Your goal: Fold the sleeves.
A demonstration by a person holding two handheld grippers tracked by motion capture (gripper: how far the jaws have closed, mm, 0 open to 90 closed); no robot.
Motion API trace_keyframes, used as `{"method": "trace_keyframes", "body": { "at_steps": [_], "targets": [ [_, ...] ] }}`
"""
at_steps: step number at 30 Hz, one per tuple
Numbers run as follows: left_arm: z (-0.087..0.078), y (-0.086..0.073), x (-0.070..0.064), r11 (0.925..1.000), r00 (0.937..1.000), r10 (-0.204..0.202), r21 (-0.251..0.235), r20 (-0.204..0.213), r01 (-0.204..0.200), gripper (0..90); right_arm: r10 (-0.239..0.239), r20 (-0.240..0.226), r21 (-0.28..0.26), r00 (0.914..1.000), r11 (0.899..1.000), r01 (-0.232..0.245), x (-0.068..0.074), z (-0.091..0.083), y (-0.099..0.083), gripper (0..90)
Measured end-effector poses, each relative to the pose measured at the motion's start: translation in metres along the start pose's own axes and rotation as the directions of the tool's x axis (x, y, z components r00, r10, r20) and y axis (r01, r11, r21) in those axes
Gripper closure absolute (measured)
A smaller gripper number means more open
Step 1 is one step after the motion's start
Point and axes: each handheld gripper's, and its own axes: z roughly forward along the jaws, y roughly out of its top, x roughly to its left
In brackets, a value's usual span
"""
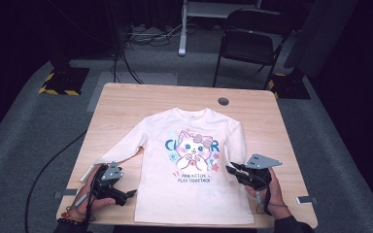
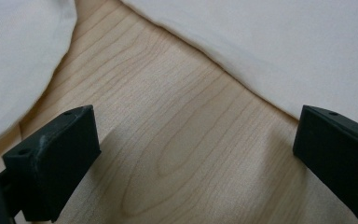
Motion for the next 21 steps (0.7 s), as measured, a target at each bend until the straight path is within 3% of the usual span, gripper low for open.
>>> {"method": "trace_keyframes", "body": {
  "at_steps": [6, 21],
  "targets": [
    [0.0, 0.0, 0.0, 1.0, 1.0, 0.001, 0.0, 0.0, -0.001, 0.4, -0.007, -0.001, 0.001, 1.0, 1.0, 0.007, 0.001, 0.0, 0.0, 78.4],
    [0.0, 0.0, 0.0, 1.0, 1.0, 0.001, 0.001, 0.0, -0.001, 0.4, -0.046, -0.057, 0.018, 0.9973, 0.999, 0.047, 0.016, 0.004, 0.004, 78.1]
  ]
}}
